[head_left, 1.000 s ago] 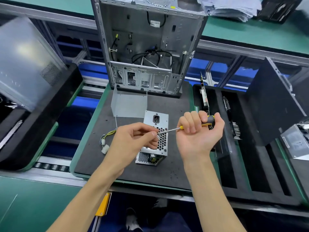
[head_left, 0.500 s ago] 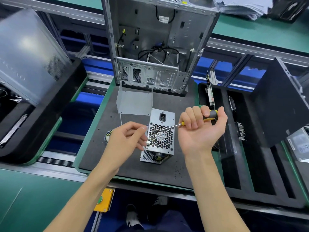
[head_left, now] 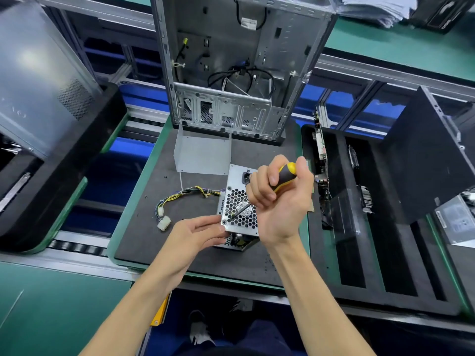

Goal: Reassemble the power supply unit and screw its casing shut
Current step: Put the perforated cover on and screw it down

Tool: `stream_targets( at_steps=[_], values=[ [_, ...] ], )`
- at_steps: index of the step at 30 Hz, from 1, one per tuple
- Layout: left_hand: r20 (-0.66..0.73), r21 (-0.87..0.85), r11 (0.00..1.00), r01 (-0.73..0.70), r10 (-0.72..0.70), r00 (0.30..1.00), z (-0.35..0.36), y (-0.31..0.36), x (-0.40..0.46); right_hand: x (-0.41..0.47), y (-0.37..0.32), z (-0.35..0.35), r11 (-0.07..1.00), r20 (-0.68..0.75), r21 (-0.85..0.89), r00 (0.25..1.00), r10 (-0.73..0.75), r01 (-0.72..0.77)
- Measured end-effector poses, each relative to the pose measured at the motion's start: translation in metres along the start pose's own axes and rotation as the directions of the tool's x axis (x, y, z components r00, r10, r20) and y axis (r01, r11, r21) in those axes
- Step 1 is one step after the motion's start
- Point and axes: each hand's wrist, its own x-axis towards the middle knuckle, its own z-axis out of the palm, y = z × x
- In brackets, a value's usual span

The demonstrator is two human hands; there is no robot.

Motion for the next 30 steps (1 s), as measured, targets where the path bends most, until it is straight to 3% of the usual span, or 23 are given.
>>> stream_targets(
  at_steps=[12, 24, 30],
  values=[
    [-0.003, -0.005, 1.0, -0.015, 0.015, 1.0, 0.003, 0.004, -0.003, -0.001, 0.014, 0.003, 0.997, 0.08, -0.075, 0.997, 0.019, -0.013],
    [-0.014, -0.04, 0.999, -0.008, 0.008, 1.0, -0.001, -0.002, 0.001, -0.005, 0.022, 0.015, 0.951, 0.179, -0.31, 0.982, 0.059, 0.0],
    [-0.021, -0.048, 0.999, -0.003, 0.002, 1.0, 0.0, -0.001, 0.002, -0.005, 0.023, 0.015, 0.944, 0.184, -0.329, 0.981, 0.058, 0.006]
  ],
)
